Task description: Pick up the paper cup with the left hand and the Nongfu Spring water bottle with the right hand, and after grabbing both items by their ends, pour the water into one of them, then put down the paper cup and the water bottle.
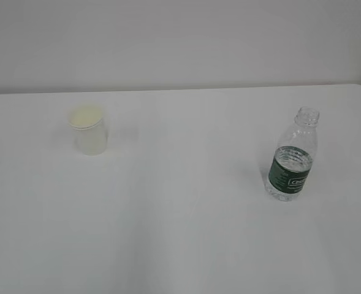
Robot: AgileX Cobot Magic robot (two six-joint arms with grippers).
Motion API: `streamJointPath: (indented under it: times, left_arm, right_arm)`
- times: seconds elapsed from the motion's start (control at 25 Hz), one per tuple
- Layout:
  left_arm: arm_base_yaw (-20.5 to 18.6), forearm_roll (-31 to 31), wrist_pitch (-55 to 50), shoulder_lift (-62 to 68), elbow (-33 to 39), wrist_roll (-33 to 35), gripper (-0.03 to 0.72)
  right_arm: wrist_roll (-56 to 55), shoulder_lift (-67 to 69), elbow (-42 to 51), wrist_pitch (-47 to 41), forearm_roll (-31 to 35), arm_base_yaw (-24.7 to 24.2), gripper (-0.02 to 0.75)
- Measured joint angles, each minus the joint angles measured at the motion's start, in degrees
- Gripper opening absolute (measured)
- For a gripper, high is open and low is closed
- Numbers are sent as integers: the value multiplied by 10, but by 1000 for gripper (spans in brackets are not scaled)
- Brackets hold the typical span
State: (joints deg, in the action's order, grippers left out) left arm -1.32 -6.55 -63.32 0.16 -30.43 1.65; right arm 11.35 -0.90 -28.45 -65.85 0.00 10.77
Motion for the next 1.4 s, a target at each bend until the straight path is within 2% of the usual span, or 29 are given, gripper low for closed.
streamJointPath:
  times: [1.4]
  left_arm:
    - [0,-1,0,0,0,0,513]
  right_arm:
    - [0,0,0,0,5,0,587]
